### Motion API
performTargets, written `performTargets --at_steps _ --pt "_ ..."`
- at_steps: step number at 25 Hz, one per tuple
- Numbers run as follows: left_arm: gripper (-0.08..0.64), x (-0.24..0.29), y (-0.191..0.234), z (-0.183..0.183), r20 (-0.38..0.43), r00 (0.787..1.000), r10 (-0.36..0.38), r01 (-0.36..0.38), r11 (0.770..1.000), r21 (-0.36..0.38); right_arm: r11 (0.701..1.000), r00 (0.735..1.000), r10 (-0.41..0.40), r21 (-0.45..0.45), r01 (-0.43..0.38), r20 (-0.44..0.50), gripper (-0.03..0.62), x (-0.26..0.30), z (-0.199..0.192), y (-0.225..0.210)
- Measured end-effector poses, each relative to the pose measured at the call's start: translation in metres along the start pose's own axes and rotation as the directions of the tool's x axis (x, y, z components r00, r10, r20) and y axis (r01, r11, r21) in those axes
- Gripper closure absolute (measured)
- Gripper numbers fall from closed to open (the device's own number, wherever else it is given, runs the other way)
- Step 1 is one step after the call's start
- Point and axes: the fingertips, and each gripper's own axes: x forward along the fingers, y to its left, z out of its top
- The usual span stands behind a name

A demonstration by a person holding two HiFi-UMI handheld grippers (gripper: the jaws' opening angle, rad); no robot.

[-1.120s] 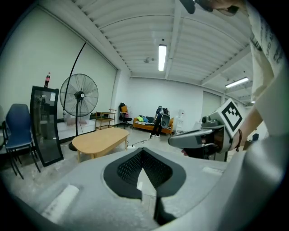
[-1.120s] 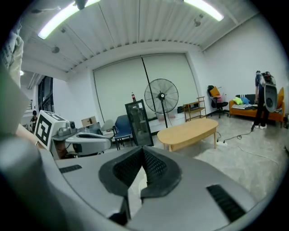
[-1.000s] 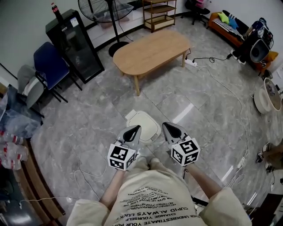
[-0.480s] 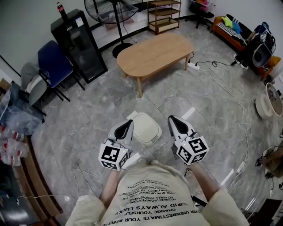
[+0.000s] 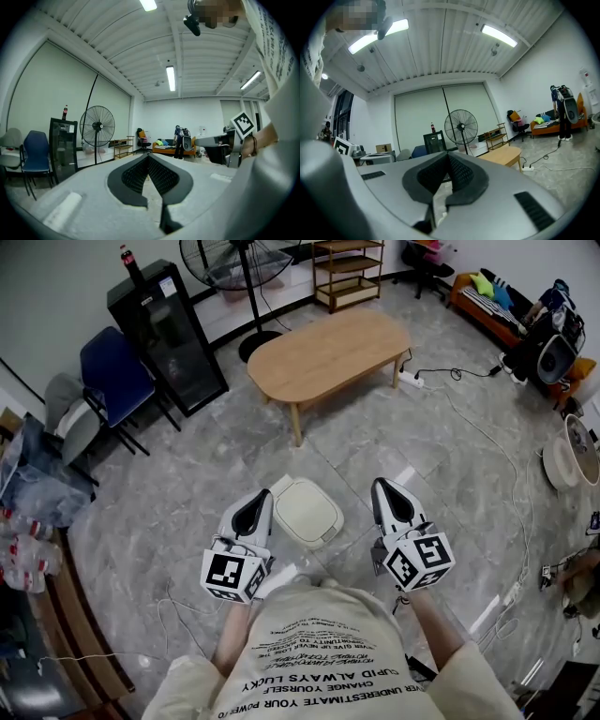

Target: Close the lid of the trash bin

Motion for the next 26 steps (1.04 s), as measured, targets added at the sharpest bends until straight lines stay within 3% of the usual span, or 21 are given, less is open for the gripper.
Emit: performTargets --at_steps 26 --pt "0.537 -0.01 0.002 -0.016 -0.042 0.999 -0.002 0.002 1.0 0.001 0.999 0.999 -0.031 -0.02 0.03 -0.019 0.588 -0.01 -0.009 0.006"
